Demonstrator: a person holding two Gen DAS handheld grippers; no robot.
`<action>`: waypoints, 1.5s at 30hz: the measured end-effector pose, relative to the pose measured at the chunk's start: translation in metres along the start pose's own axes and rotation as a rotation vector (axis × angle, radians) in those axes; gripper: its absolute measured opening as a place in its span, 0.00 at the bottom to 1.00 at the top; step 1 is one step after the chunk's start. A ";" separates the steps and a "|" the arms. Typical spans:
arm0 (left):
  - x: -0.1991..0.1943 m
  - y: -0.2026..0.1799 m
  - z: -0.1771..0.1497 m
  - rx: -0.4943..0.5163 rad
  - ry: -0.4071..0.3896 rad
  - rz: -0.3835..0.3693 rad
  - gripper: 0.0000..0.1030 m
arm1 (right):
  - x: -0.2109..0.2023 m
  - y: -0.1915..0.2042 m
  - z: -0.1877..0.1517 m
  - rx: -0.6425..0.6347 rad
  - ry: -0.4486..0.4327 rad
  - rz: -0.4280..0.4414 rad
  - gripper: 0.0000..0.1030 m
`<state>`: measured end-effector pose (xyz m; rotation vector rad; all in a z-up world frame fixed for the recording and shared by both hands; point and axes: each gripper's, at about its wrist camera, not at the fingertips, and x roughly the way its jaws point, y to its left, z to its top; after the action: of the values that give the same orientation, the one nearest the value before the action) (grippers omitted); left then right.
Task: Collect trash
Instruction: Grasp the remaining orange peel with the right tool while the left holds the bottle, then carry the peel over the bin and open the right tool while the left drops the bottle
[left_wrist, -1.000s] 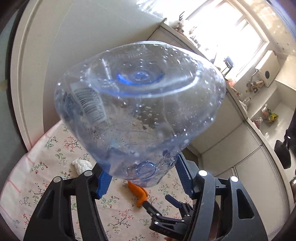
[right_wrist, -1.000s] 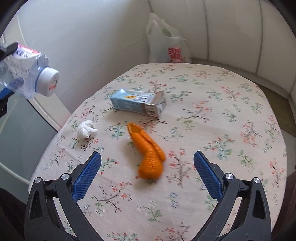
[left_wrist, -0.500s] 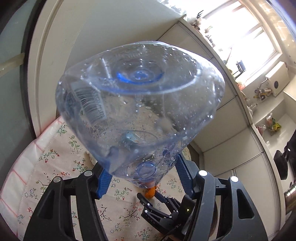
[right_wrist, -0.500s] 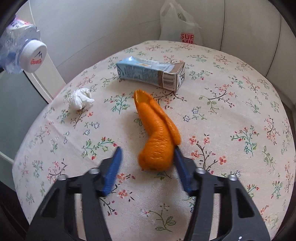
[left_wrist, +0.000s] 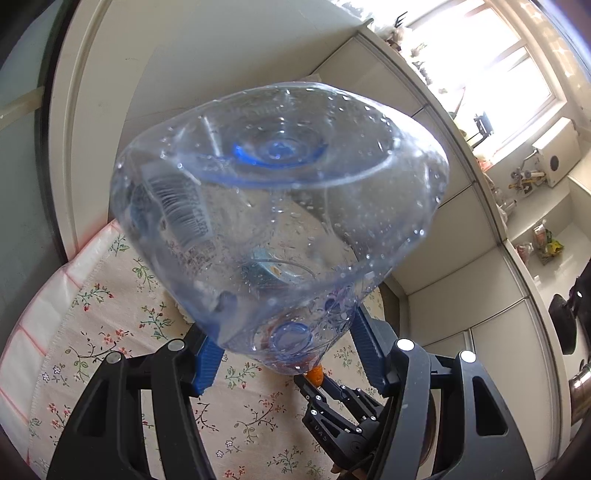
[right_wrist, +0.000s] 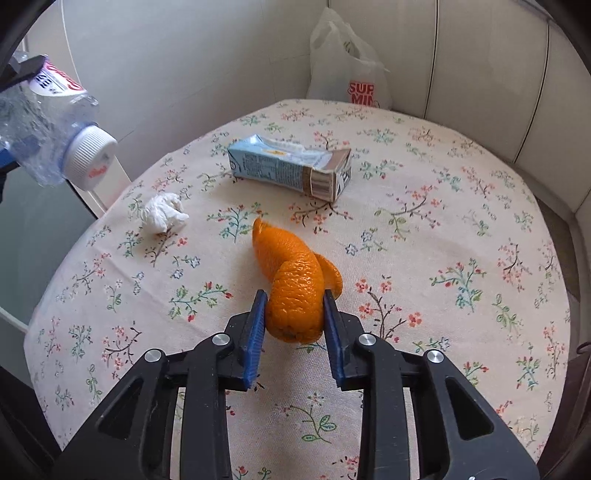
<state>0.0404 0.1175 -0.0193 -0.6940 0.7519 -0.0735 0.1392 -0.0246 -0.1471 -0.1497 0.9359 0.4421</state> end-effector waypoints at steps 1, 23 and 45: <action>0.000 -0.001 -0.001 0.003 -0.001 -0.002 0.60 | -0.003 0.000 0.001 0.000 -0.008 0.001 0.27; 0.009 -0.023 -0.019 0.111 0.050 -0.044 0.60 | -0.121 -0.057 0.001 0.123 -0.231 -0.106 0.27; 0.046 -0.067 -0.050 0.275 0.168 -0.081 0.60 | -0.240 -0.215 -0.069 0.535 -0.299 -0.563 0.28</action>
<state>0.0532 0.0241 -0.0328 -0.4592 0.8549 -0.3067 0.0578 -0.3125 -0.0087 0.1394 0.6508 -0.3061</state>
